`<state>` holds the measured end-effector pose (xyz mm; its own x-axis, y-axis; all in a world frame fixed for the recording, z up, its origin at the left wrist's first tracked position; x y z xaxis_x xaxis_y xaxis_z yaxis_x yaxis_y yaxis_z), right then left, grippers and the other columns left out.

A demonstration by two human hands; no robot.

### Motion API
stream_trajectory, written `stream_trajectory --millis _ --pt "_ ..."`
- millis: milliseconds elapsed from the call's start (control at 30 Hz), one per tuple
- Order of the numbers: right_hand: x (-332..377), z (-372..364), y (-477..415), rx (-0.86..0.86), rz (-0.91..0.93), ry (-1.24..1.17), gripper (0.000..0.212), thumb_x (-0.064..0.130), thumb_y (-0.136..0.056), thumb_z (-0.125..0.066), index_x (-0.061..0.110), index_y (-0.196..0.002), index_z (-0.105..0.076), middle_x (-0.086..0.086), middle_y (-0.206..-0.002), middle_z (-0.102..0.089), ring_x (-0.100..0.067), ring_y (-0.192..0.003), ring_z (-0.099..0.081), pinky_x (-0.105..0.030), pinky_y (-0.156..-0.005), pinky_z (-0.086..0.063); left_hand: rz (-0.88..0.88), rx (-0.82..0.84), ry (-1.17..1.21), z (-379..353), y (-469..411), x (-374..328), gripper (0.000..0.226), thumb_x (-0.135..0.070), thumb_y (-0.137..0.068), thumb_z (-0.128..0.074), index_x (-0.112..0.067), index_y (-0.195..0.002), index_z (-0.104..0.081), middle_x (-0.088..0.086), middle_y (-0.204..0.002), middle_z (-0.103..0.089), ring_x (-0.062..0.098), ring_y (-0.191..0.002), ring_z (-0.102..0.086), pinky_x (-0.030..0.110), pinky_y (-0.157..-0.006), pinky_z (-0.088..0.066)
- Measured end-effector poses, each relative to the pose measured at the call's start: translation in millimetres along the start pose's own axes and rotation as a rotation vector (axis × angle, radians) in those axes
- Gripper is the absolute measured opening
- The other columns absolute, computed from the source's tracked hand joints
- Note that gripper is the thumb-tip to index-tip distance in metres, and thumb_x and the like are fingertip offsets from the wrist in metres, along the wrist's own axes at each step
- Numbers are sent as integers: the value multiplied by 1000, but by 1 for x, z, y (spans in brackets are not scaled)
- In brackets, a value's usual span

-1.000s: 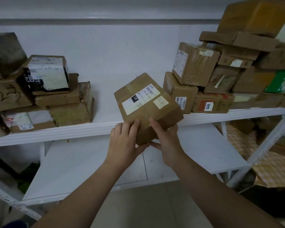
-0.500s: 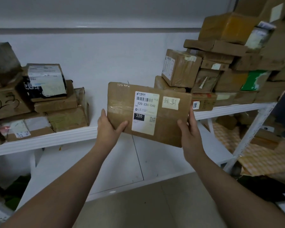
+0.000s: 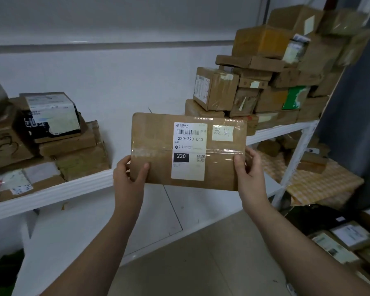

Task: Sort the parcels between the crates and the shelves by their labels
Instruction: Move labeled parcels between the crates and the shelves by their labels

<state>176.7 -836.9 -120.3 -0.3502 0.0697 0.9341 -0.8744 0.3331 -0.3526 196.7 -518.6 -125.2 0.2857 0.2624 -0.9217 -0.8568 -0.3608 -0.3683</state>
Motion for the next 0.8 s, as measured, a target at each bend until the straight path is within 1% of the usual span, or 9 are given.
stream_trajectory --millis 67,167,333,500,567,600,667,733,800 --pt "3 9 9 -14 8 23 37 37 -94 -52 40 -125 -32 26 -117 -48 15 -105 -50 -6 -73 -46 5 130 111 -10 8 -6 47 -28 -88 -65 -37 -128 -41 -7 -122 -51 8 -108 -55 17 -77 -51" --pt "3 21 27 27 4 54 55 29 -91 -59 37 -132 -22 28 -121 -43 20 -106 -48 -9 -84 -46 70 324 300 -35 25 -10 60 -22 -87 -67 -45 -131 -33 -14 -126 -48 9 -114 -54 22 -83 -53" --pt "2 72 55 -88 -2 73 68 18 -89 -65 36 -136 -18 27 -121 -45 22 -104 -50 -7 -83 -46 18 403 313 -72 59 -17 62 -21 -88 -65 -43 -135 -31 -22 -126 -45 9 -117 -53 19 -82 -53" --pt "-2 137 81 -231 -67 77 71 21 -89 -65 35 -141 -19 26 -121 -46 21 -105 -51 -5 -81 -45 -11 484 305 -124 96 -28 66 -21 -90 -63 -35 -144 -28 -19 -136 -42 -5 -117 -49 21 -90 -50" --pt "-3 172 92 -303 -86 90 74 22 -90 -65 31 -145 -18 27 -120 -45 23 -103 -50 -4 -81 -44 -10 547 312 -154 115 -35 66 -19 -91 -62 -33 -145 -27 -11 -141 -43 -1 -118 -51 23 -92 -48" --pt "-3 190 98 -336 -99 103 73 23 -89 -65 31 -144 -18 27 -121 -45 22 -104 -49 -6 -83 -45 -3 580 314 -171 126 -39 66 -18 -91 -62 -32 -146 -27 -7 -142 -44 4 -119 -52 21 -92 -48" --pt "-5 229 110 -396 -140 120 77 28 -88 -66 28 -147 -18 19 -128 -46 9 -116 -49 -22 -97 -47 19 627 318 -206 149 -46 66 -18 -91 -62 -28 -146 -27 -4 -140 -46 10 -118 -54 11 -83 -48" --pt "-7 271 125 -465 -181 141 80 31 -87 -68 27 -149 -18 8 -138 -46 -7 -124 -48 -38 -106 -43 54 663 309 -242 177 -51 67 -19 -90 -63 -24 -146 -26 -5 -134 -47 7 -110 -56 4 -74 -46" --pt "-9 313 140 -521 -216 155 76 32 -85 -69 29 -145 -22 2 -140 -46 -11 -122 -50 -40 -105 -44 112 703 313 -278 206 -54 66 -20 -90 -64 -22 -144 -27 -7 -125 -49 -1 -99 -57 2 -67 -45"
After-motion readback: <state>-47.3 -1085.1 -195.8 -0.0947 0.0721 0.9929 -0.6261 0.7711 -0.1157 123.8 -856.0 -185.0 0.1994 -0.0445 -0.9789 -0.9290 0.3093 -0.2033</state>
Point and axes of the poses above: each hand's wrist, its own y-axis away from the middle knuckle, its own z-axis out of the back of the hand, x = y × z, the point moved 9 cm from there along -y, towards the middle knuckle
